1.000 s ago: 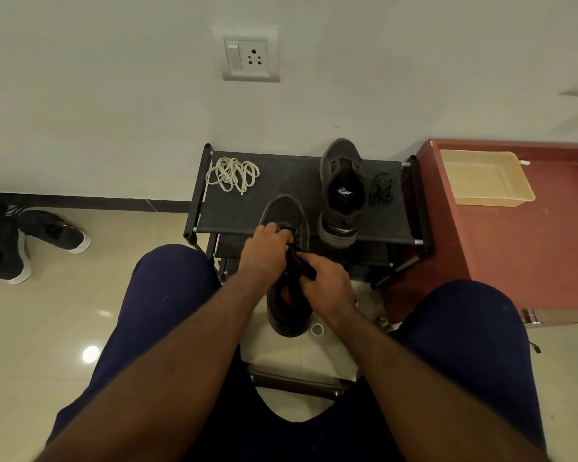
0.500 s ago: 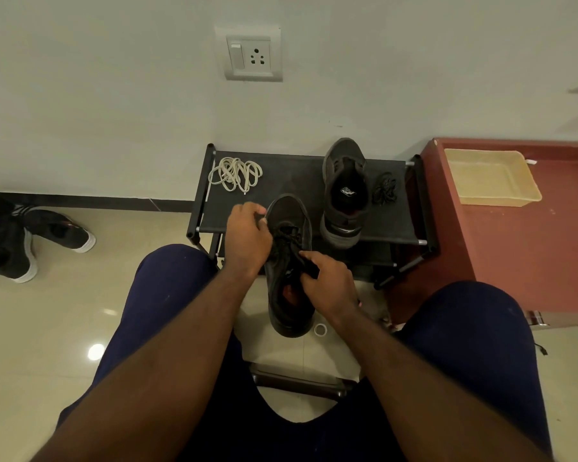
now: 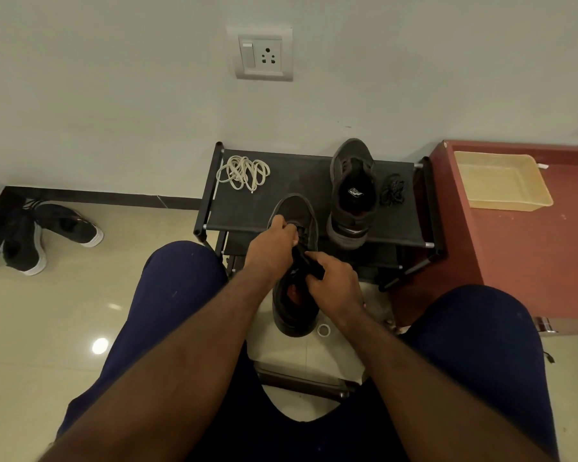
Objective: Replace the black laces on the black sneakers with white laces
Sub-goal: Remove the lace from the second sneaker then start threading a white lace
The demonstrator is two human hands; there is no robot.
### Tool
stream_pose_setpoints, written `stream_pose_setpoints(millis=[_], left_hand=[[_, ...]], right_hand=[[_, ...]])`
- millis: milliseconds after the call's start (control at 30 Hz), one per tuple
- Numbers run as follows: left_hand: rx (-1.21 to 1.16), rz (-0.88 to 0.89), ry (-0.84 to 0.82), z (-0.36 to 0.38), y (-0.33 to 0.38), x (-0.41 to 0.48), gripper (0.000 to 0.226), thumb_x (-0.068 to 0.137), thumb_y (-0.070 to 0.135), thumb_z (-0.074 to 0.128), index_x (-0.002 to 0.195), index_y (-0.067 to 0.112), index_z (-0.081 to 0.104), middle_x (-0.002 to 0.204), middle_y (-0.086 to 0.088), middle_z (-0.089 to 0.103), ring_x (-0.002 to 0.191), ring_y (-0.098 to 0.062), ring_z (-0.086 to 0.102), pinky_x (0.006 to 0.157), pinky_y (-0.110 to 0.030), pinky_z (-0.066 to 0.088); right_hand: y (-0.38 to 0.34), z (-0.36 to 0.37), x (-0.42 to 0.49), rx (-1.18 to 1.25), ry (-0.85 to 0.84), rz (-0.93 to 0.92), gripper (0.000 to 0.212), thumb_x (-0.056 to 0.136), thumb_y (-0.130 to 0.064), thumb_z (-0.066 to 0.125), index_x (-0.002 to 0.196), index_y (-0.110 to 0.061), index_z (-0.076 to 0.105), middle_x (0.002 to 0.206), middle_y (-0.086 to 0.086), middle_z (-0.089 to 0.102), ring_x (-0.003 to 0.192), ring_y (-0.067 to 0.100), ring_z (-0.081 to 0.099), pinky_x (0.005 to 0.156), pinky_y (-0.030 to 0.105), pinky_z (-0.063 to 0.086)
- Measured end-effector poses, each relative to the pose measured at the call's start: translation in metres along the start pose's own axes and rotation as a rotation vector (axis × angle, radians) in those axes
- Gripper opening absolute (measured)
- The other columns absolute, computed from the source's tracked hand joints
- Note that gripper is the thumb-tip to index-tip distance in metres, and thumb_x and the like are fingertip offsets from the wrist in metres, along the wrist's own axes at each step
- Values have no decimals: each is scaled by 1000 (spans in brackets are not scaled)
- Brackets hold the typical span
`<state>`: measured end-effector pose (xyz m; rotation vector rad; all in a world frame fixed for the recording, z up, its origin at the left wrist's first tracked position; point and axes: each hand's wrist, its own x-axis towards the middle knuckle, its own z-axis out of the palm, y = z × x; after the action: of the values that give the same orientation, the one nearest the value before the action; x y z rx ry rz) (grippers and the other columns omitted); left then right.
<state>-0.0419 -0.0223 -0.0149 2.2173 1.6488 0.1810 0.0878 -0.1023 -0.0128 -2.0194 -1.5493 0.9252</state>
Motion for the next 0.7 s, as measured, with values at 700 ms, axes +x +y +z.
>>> stream_pose_setpoints(millis=[700], left_hand=[[-13,-33,-16,1,-1,2,17,100,15,50,115,12,57,119,-8,44,91,-28,60,81,-44,53]], right_hand=[[-2,5,1,26,-33,10,33,91,-20,64,123,-28,65,104,-5,68,95,13,63,87,35,56]])
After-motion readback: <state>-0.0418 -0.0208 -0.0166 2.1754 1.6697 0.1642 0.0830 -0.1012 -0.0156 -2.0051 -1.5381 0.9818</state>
